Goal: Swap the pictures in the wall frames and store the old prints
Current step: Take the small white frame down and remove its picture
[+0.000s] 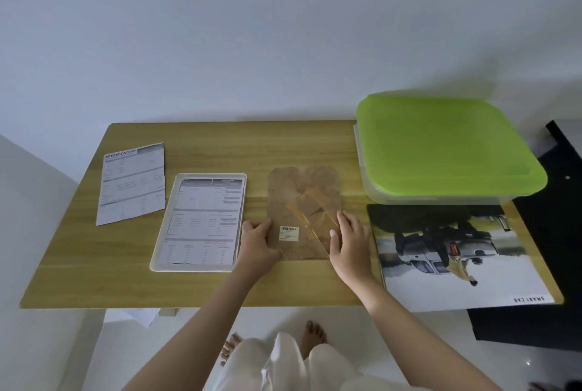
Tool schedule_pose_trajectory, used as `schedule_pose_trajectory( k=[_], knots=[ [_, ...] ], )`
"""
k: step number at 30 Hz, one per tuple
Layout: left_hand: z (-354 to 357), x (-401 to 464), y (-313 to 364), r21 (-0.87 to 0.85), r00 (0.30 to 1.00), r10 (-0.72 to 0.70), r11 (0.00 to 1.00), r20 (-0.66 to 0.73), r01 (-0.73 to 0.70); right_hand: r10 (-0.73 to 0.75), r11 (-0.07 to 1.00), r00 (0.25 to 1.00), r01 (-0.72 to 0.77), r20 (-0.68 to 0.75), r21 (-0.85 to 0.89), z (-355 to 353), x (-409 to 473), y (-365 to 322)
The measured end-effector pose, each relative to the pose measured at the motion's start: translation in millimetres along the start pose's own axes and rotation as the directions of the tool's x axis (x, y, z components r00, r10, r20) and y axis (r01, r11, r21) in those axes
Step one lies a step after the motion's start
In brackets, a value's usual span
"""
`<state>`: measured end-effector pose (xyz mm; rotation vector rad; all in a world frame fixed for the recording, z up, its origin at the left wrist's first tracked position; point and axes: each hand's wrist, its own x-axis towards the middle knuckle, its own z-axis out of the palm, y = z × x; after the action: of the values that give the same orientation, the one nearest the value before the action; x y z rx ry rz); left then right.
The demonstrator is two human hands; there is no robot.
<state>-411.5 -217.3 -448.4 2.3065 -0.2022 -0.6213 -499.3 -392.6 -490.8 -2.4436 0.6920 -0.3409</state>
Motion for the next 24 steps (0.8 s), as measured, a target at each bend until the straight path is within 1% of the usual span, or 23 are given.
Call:
schedule_pose_trajectory(
  k=[2, 5, 6, 8, 11, 14, 17, 20, 22, 24],
  knots=[
    [1.0, -2.6, -0.1, 0.025, 1.0, 0.01, 1.0, -0.009, -0.01, -0.007, 1.0, 1.0, 0.007, -0.024, -0.022, 2.3, -1.4, 0.8],
    [2.8, -9.9, 1.2, 0.137, 0.998, 0.064, 0.988, 0.024, -0.067, -0.008, 0.999, 0.999, 0.006, -0.041, -0.041, 5.7, -1.5, 2.9],
    [2.7, -12.5, 1.2, 0.151, 0.996, 0.083, 0.985, 0.043, -0.088, -0.013, 0.999, 0.998, 0.011, -0.057, -0.03, 6.2, -1.5, 3.0],
    [-0.4, -16.9, 1.3, 0.12, 0.992, 0.112, 0.986, 0.059, -0.119, -0.017, 1.0, 0.994, 0.018, -0.111, 0.004, 5.3, -1.8, 1.0],
    [-16.9, -23.7, -2.4, 0.053, 0.983, 0.181, 0.982, -0.009, -0.18, -0.058, 0.998, 0.978, 0.058, -0.2, -0.003, 7.5, -1.8, -14.1],
    [-45.2, -27.1, -17.0, 0.054, 0.967, 0.235, 0.971, -0.097, -0.231, -0.124, 0.992, 0.966, 0.126, -0.227, -0.005, 18.6, 0.5, -47.5],
    [-80.7, -23.3, -39.2, 0.101, 0.96, 0.222, 0.973, -0.169, -0.208, -0.2, 0.979, 0.959, 0.204, -0.202, -0.001, 35.6, 10.9, -90.7],
    [-114.2, -17.2, -67.5, 0.158, 0.963, 0.16, 0.979, -0.216, -0.127, -0.219, 0.975, 0.969, 0.222, -0.113, 0.019, 55.6, 24.5, -132.4],
    [-133.7, -13.8, -87.0, 0.156, 0.973, 0.112, 0.985, -0.203, -0.081, -0.207, 0.978, 0.978, 0.208, -0.03, 0.008, 67.1, 34.6, -153.6],
    [-149.4, -9.5, -104.3, 0.147, 0.984, 0.074, 0.988, -0.16, -0.05, -0.175, 0.983, 0.98, 0.18, 0.092, -0.043, 75.9, 45.0, -167.6]
  ],
)
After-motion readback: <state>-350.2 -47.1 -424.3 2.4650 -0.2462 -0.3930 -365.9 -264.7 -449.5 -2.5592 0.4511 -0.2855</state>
